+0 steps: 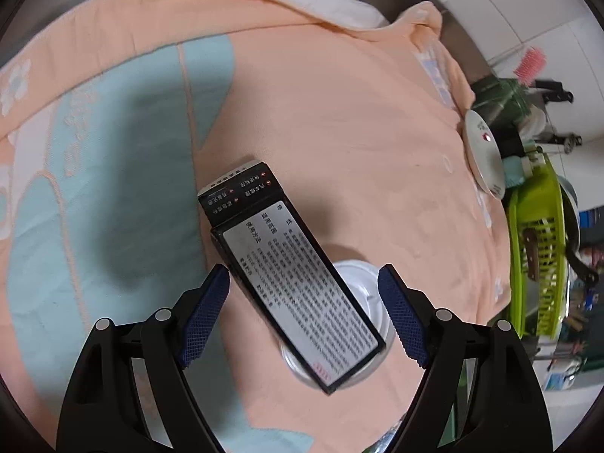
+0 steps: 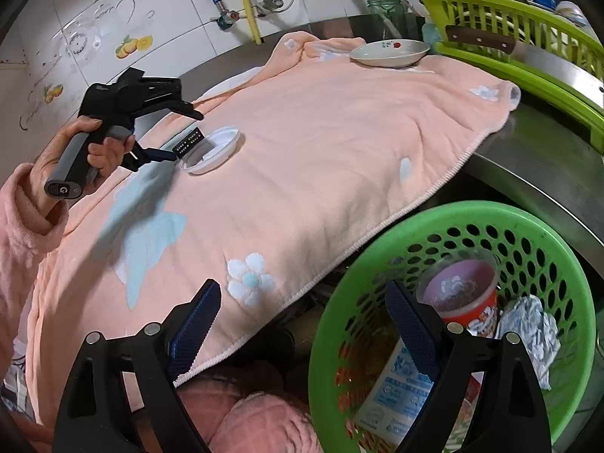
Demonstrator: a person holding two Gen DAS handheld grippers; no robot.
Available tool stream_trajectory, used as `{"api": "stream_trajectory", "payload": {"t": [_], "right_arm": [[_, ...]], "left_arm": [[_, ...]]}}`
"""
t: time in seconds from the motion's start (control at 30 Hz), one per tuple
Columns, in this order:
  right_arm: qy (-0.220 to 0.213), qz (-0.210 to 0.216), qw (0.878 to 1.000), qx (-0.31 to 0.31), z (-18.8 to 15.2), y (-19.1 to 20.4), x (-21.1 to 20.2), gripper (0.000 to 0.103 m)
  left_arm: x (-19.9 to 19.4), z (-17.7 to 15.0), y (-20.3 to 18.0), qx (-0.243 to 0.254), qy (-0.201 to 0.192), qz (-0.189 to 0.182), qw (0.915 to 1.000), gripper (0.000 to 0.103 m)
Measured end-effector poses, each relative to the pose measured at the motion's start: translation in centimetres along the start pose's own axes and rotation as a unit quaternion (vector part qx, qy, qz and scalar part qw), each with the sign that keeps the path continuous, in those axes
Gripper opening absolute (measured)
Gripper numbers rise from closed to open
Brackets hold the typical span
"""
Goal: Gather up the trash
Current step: 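Grasp the black printed box with the left tool while the right grasps the white plastic lid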
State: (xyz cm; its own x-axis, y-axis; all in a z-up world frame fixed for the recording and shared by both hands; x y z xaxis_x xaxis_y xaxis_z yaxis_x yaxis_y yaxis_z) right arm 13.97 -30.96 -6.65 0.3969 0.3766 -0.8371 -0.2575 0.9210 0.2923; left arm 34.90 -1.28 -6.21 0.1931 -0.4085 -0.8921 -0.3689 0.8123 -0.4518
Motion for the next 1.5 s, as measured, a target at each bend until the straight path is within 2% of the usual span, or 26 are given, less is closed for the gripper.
{"api": "stream_trajectory", "payload": {"t": [0.2,0.33,0.53,0.83,1.17,1.3,1.5], "right_arm": [[0.000,0.001,1.000,-0.022,1.4,1.2,0.3,0.086],[0.000,0.001,0.999,-0.035,2.3,1.9,0.5,0.086],[-0.001,0.000,0.999,-0.053,4.0,3.7,0.9,0.086],[0.004,0.015,0.996,-0.085,8.4,8.8,3.5,0.086],[0.010,0.018,0.994,-0.111,13.2,12.5,7.4,0.086],[0.026,0.012,0.992,-0.120,14.9,14.1,10.1,0.086],[0.038,-0.029,0.990,-0.133,16.1,15.2,13.1,0.092]], "left_arm": [[0.8,0.6,0.2,-0.014,0.002,0.003,0.9999,0.078],[0.6,0.6,0.3,-0.004,0.003,0.001,1.0000,0.063],[0.0,-0.1,0.7,0.024,0.003,-0.012,0.9996,0.054],[-2.8,-1.7,2.2,0.086,-0.006,-0.010,0.9962,0.051],[-7.2,-1.8,7.2,0.104,-0.024,0.000,0.9943,0.050],[-8.2,-1.7,8.4,0.106,-0.029,0.001,0.9940,0.050],[-8.8,-1.9,9.3,0.112,-0.033,0.004,0.9932,0.050]]}}
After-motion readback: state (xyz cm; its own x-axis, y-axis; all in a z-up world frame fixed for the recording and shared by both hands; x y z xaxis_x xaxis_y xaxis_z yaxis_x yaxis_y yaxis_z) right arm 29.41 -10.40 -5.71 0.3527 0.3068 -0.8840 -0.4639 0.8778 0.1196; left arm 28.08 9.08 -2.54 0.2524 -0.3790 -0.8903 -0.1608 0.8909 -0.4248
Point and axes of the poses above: each gripper's, at about its wrist camera, not at the fingertips, and x roughly the way its jaws point, y to its left, z to its top, the point moved 1 cm from there along x, roughly the way its jaws point, and after that the axes turned 12 degrees about y, right-handed, at the moved point
